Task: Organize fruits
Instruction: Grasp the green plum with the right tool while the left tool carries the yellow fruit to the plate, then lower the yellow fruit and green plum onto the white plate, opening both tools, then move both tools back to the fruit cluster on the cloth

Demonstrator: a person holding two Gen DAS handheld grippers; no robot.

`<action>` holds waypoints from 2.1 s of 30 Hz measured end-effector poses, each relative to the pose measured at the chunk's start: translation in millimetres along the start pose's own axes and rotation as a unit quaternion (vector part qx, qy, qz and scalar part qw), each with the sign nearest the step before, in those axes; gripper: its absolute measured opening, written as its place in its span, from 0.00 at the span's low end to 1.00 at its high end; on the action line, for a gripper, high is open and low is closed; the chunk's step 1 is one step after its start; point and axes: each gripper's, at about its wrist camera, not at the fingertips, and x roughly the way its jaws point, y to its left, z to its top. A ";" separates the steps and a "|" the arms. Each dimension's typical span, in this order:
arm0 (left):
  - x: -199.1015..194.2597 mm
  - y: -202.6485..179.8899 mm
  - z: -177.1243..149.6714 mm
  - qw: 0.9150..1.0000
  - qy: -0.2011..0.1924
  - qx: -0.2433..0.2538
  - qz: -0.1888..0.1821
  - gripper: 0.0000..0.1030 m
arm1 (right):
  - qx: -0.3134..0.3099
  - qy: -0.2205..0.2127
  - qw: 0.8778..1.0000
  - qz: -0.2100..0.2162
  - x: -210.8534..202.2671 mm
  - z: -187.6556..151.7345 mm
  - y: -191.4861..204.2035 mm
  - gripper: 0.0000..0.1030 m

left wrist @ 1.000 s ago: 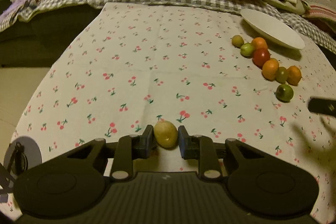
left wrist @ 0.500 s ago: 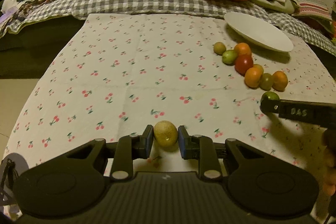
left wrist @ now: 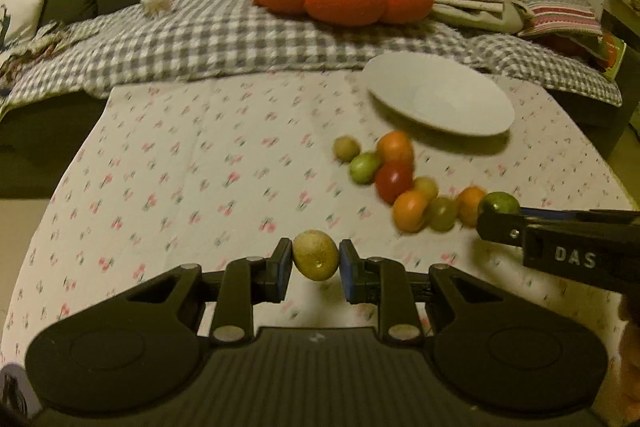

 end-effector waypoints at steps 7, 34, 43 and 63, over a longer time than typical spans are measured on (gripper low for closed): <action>9.3 -30.7 31.1 1.000 -0.013 0.021 -0.009 0.22 | 0.002 -0.005 1.000 -0.012 -17.9 31.7 -20.4 0.29; 126.3 -88.5 104.3 0.992 -0.056 0.080 -0.079 0.22 | 0.000 0.018 0.999 -0.032 63.4 114.0 -90.7 0.29; 144.4 -89.2 101.0 0.991 -0.049 0.079 -0.099 0.28 | -0.030 0.019 0.999 -0.040 79.3 112.5 -92.0 0.30; 93.4 -53.5 94.0 0.997 -0.008 0.014 -0.073 0.53 | 0.030 -0.019 0.999 -0.041 23.2 117.2 -104.3 0.50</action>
